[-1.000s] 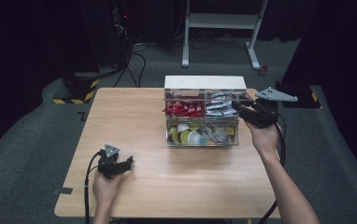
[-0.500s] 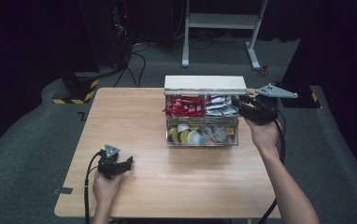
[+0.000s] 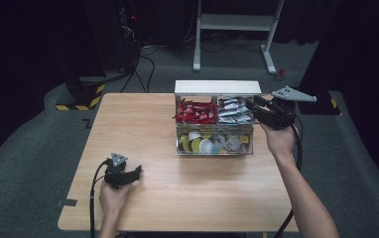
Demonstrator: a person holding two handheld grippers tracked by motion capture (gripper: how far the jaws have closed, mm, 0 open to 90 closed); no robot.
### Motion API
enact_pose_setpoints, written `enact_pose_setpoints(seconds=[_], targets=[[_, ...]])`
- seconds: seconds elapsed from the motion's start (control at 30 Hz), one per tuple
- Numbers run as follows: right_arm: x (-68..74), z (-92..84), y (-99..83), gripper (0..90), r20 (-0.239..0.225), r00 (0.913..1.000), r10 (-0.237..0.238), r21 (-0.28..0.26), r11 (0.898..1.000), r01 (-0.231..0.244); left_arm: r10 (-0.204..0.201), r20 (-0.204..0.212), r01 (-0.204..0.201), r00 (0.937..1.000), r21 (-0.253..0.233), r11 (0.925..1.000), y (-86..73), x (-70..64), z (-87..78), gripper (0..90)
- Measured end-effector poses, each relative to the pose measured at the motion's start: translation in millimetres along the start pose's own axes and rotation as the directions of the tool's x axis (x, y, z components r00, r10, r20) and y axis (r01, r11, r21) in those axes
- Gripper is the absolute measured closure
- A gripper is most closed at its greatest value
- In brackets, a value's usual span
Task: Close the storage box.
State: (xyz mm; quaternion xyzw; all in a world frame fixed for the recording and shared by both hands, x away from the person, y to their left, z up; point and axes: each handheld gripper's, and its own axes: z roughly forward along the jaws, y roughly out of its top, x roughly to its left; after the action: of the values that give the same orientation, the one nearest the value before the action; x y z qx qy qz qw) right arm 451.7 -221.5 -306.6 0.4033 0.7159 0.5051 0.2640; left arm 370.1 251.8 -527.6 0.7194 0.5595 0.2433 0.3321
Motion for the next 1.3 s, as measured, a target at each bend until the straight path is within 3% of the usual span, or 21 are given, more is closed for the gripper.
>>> enact_pose_setpoints(seconds=[0.17,0.47,0.8,1.13,1.3], targets=[[-0.4,0.7,0.3,61.3,0.001,1.0,0.001,-0.006,1.0,-0.001,-0.025,0.03,0.026,0.9992,-0.008,0.9996,1.6,0.2,0.3,31.1],[-1.0,1.9,4.1,60.8,0.002,1.0,0.002,0.003,1.0,-0.002,0.004,0.084,0.0,0.9964,-0.048,0.9988,19.2,-9.6,-6.9,31.5],[-2.5,3.0,5.5,60.6,-0.004,0.9999,0.01,-0.001,1.0,-0.01,0.024,0.184,-0.008,0.9826,-0.09,0.9959,47.5,-26.9,-18.4,34.1],[-2.7,4.4,5.9,60.0,-0.005,1.0,0.008,0.004,1.0,-0.008,0.063,0.229,-0.035,0.9714,-0.125,0.9916,73.6,-36.9,-28.8,34.8],[-2.1,4.4,6.7,59.3,-0.001,1.0,0.006,0.009,1.0,-0.006,0.081,0.258,-0.041,0.9626,-0.158,0.9865,89.7,-43.3,-35.8,35.6]])
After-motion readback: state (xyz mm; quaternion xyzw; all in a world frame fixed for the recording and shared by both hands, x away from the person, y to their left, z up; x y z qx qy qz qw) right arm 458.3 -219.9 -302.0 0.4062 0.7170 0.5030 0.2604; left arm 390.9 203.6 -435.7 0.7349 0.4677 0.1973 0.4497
